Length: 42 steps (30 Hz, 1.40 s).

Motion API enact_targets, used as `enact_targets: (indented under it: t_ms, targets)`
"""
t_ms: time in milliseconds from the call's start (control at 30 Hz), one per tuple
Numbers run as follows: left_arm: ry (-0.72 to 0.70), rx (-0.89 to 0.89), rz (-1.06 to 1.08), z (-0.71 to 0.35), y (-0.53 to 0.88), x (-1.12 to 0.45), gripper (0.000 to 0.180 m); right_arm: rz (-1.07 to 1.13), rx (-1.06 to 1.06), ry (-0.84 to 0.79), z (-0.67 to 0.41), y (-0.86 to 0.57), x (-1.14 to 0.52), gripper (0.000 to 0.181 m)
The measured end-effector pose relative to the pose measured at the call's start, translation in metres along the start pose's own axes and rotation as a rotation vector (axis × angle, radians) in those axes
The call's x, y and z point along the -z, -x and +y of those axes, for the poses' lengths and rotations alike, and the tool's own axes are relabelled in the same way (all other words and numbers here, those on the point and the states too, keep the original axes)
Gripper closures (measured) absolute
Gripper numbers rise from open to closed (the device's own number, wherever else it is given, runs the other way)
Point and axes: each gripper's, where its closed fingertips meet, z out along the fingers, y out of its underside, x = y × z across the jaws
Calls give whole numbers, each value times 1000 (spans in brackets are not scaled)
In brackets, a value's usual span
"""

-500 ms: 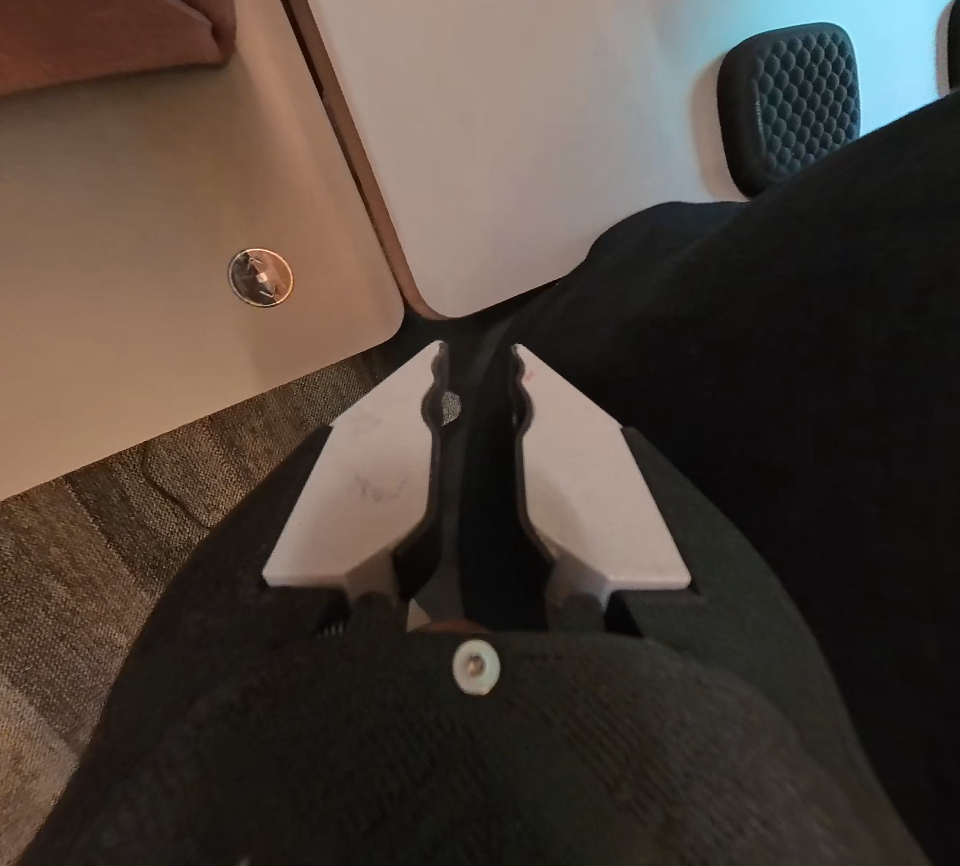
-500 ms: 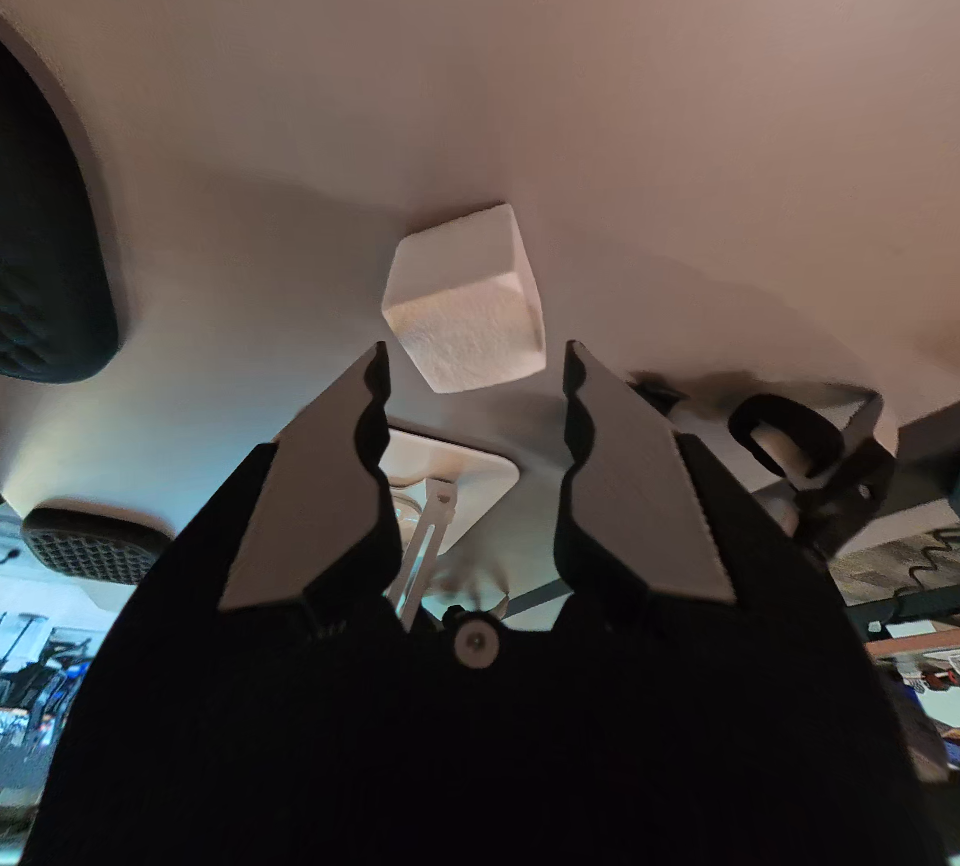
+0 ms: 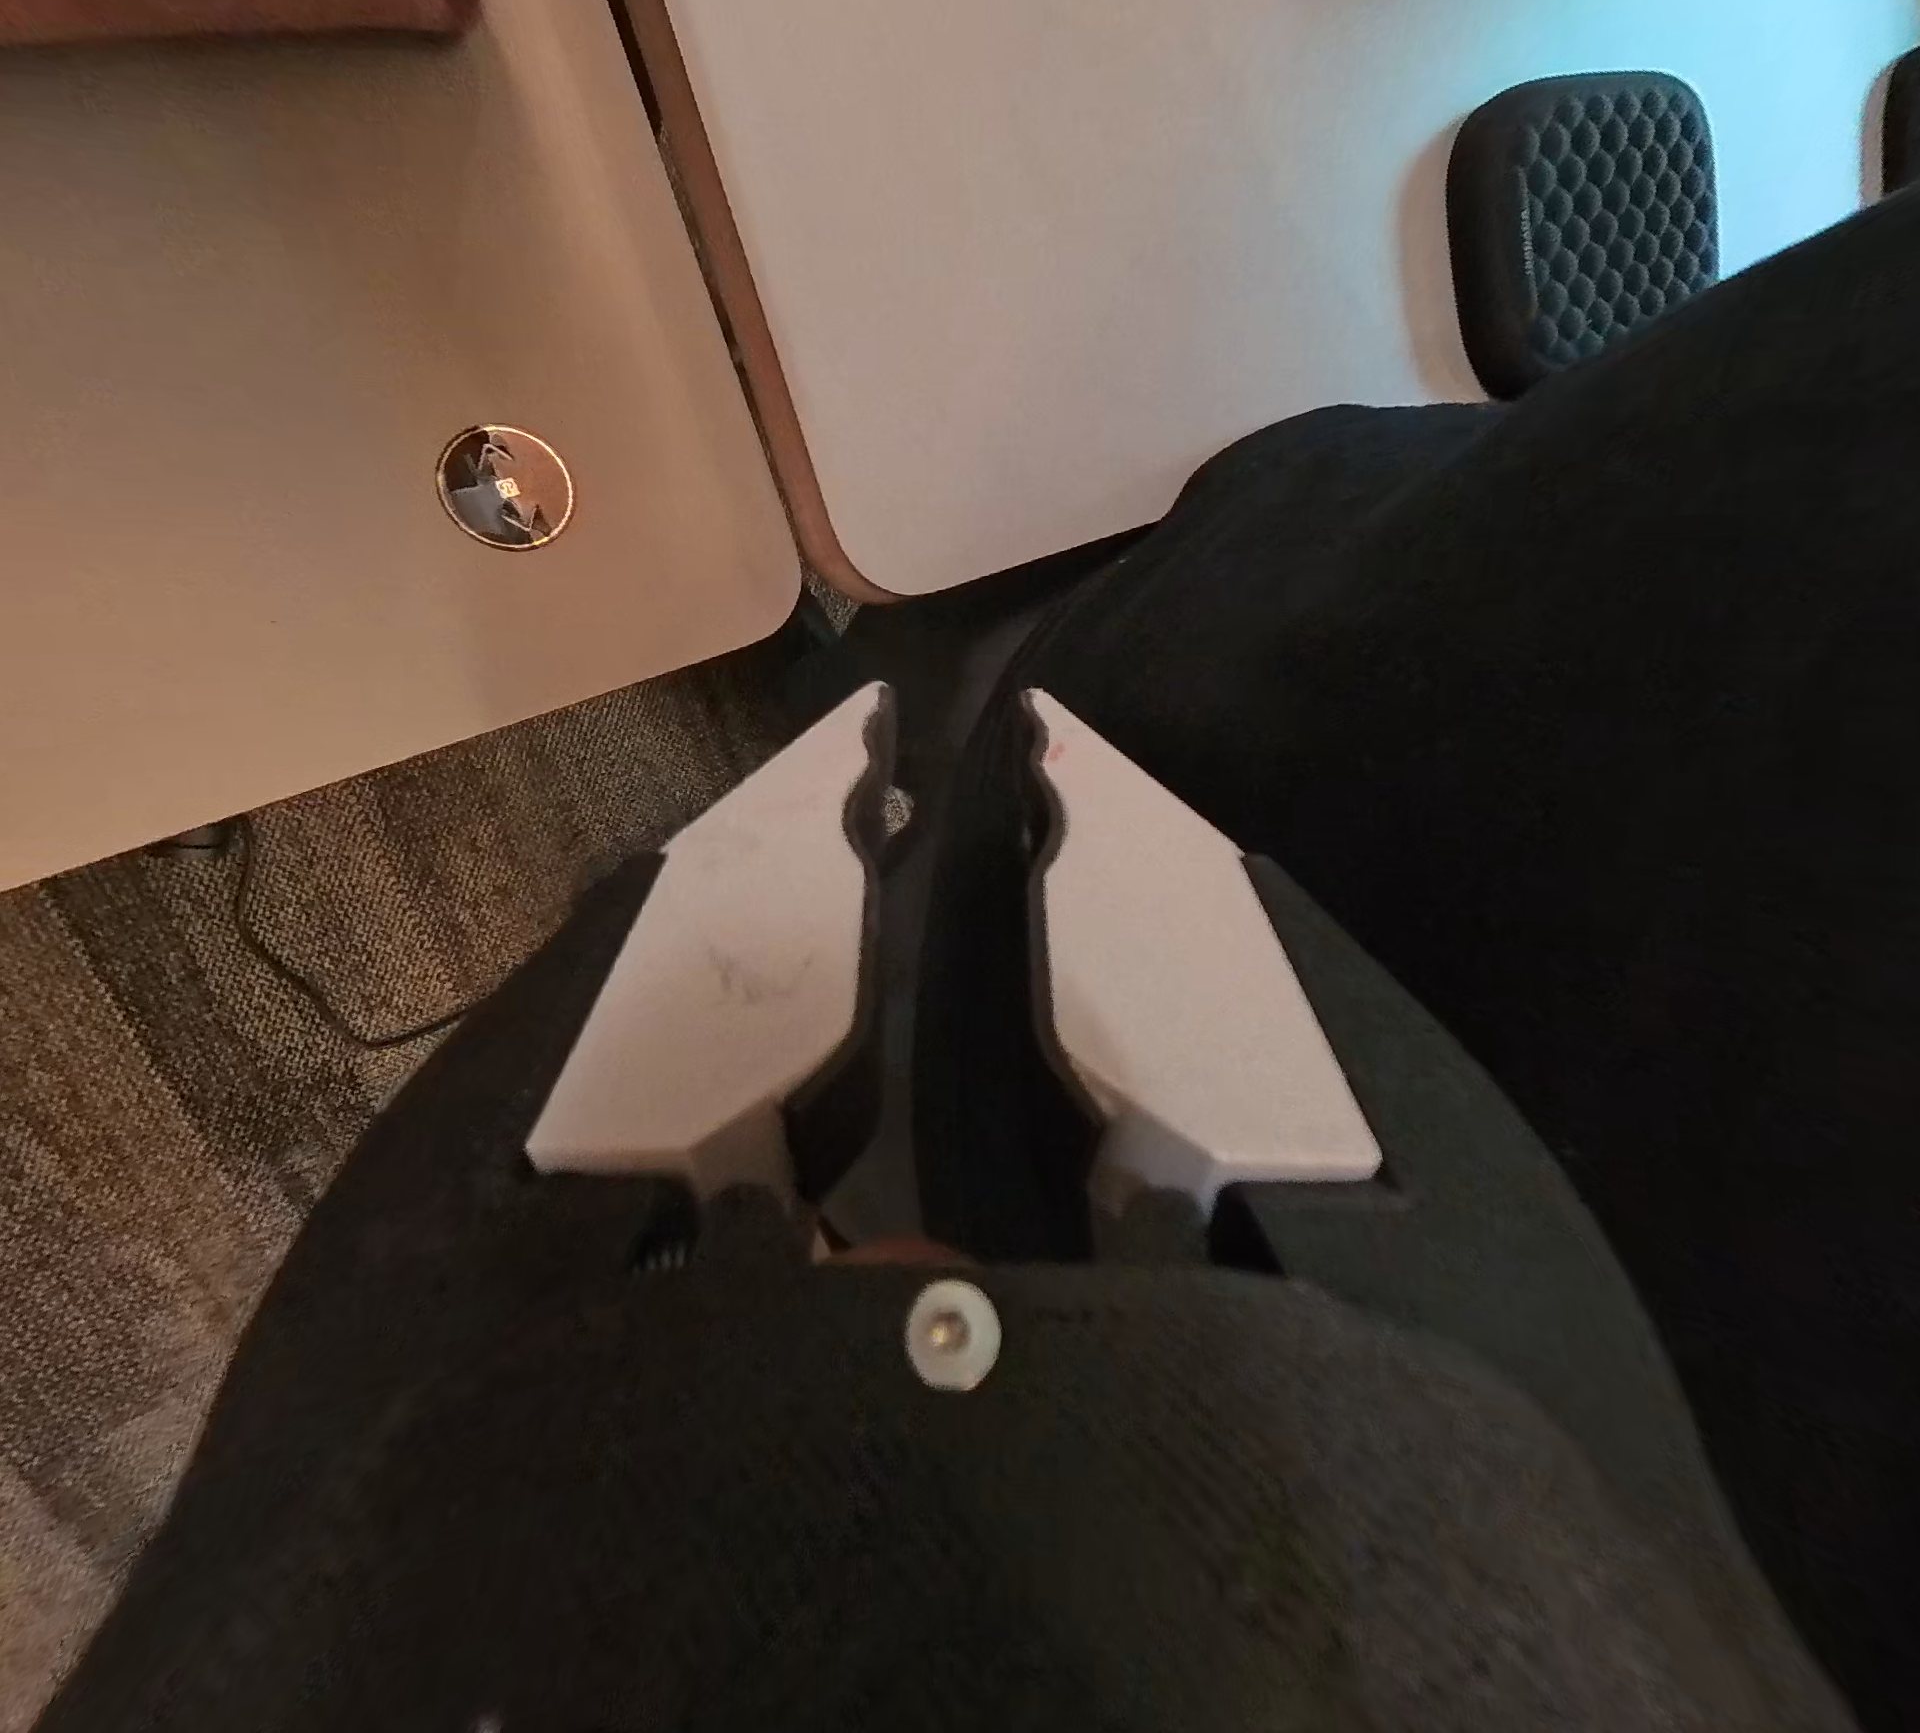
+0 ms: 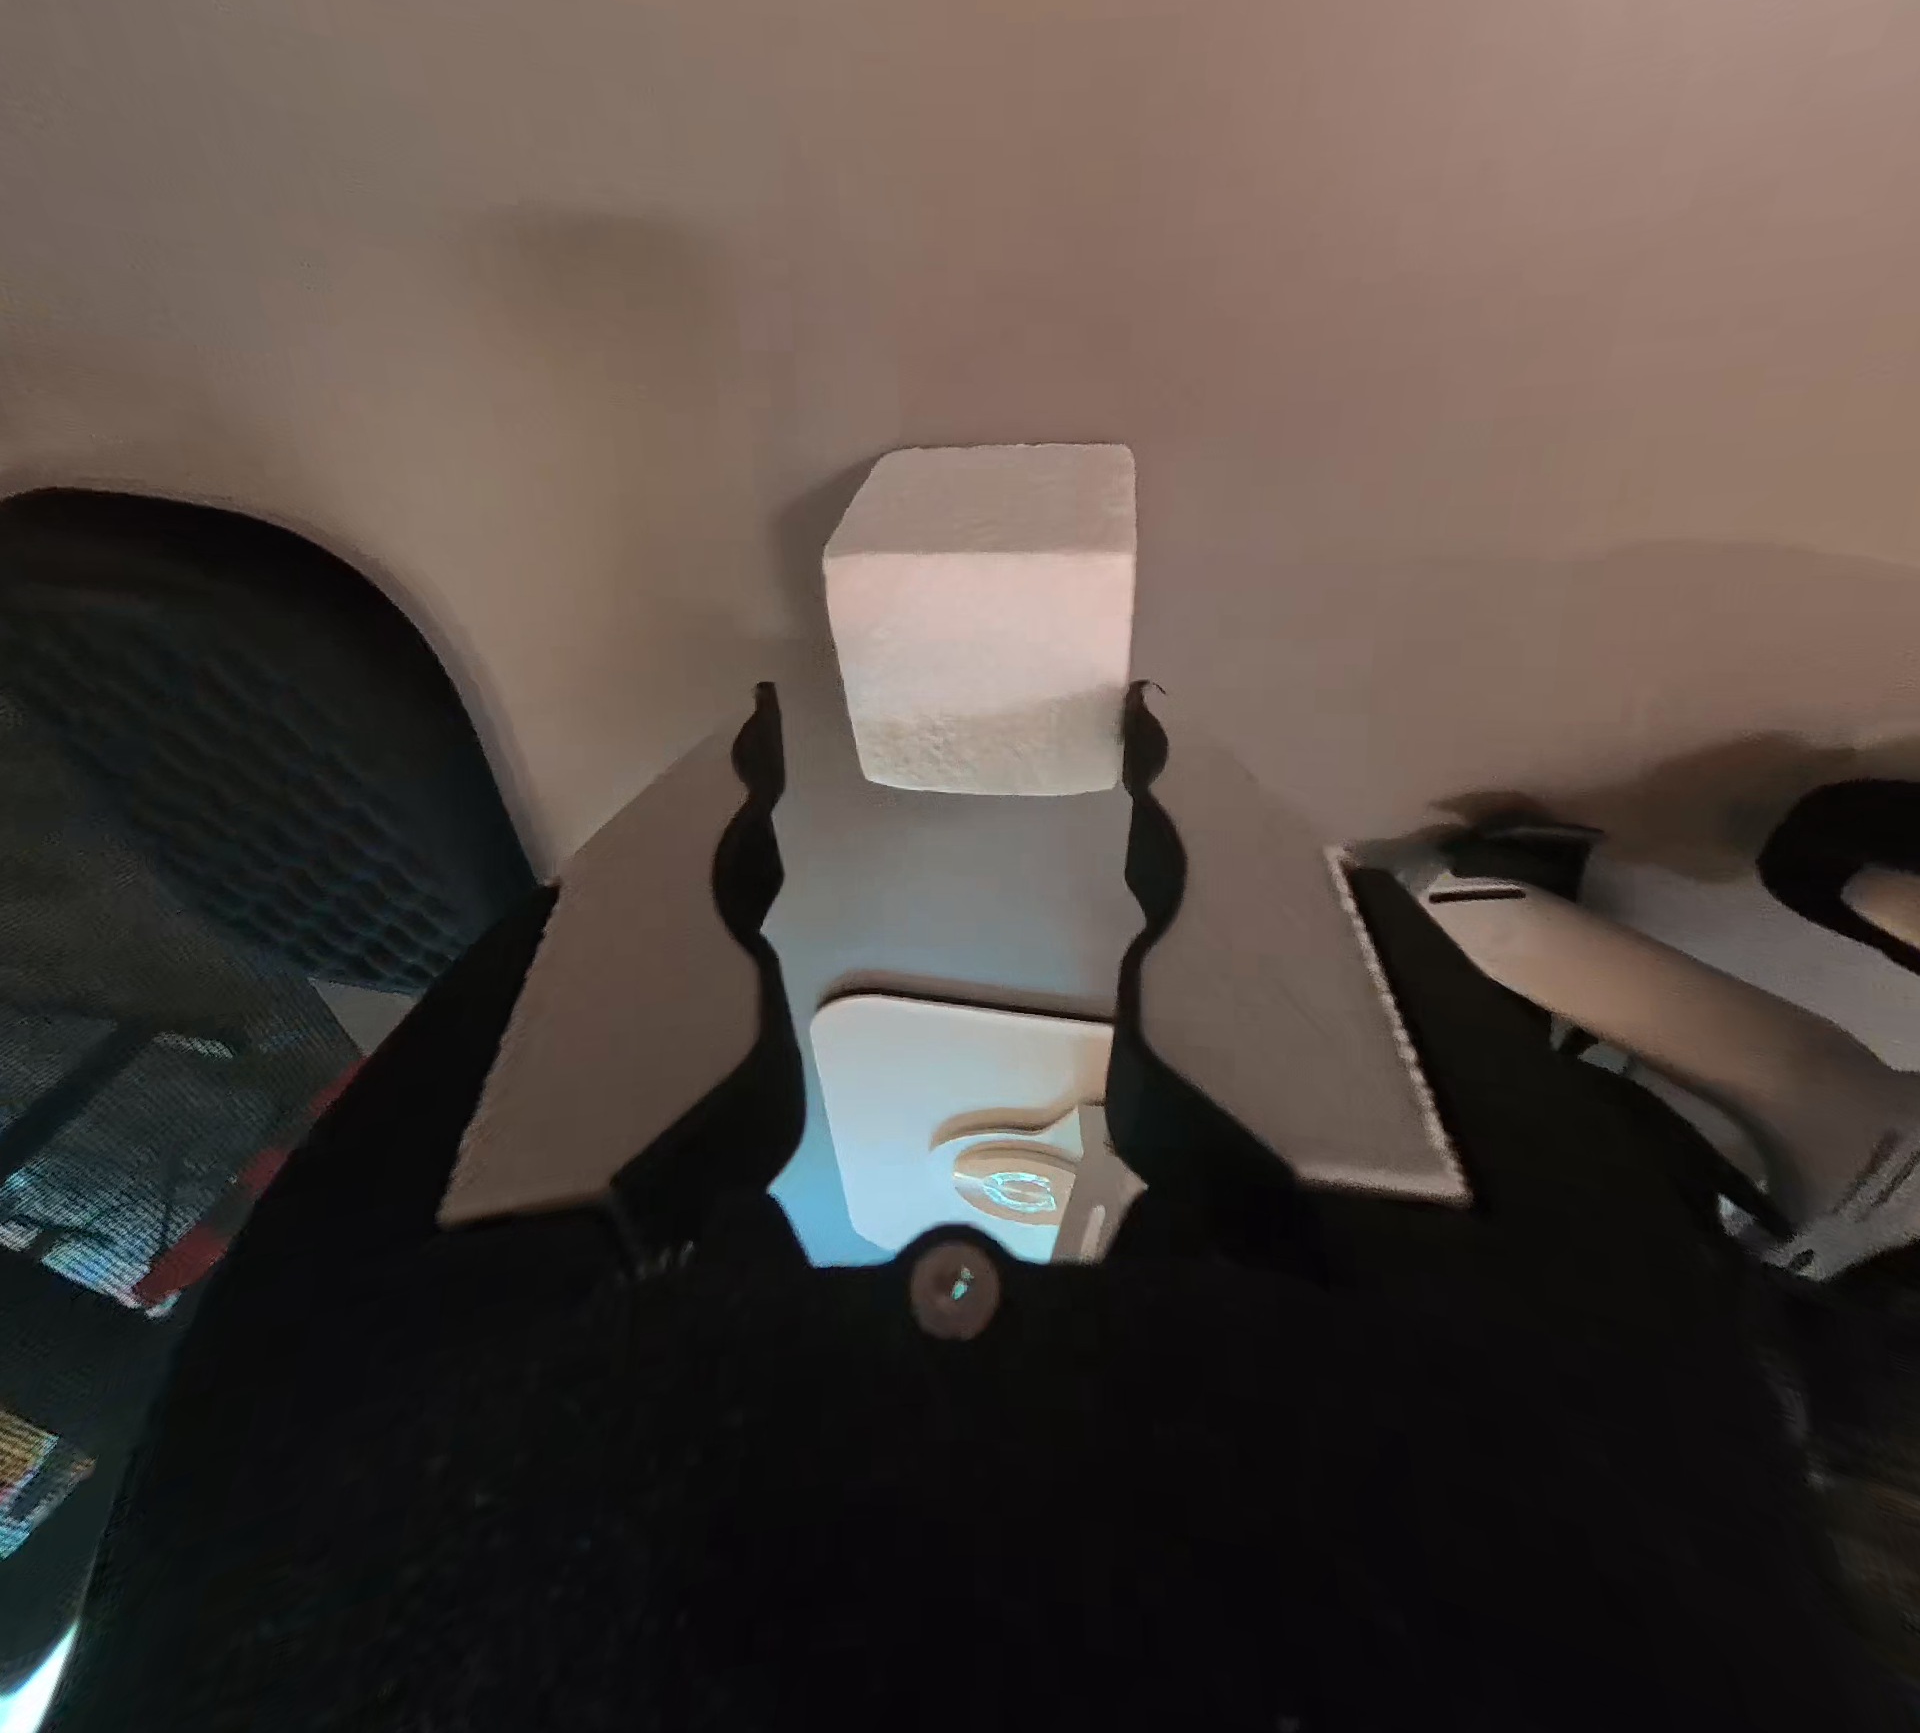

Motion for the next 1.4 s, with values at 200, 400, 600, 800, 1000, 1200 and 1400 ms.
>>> enact_targets:
  t_ms: [200,400,600,800,1000,1200,1400]
  targets:
    - [8,-6,0,-1,-4,-4,159,86,4,-27,-8,-4,-13,124]
    - [2,24,-7,1,-4,-4,159,138,-84,-218,-37,-35,65,124]
    - [11,31,-15,2,-7,-8,159,266,-209,-433,-51,-145,245,124]
    - [-2,47,-43,-3,-8,-8,159,320,-269,-437,-61,-249,365,124]
    - [-13,86,-58,-4,-10,-9,159,270,-235,-258,-75,-299,348,124]
    - [1,112,-65,0,-10,-9,160,270,-182,-156,-80,-313,324,124]
    - [7,118,-73,0,-9,-7,160,268,-147,-130,-82,-318,316,124]
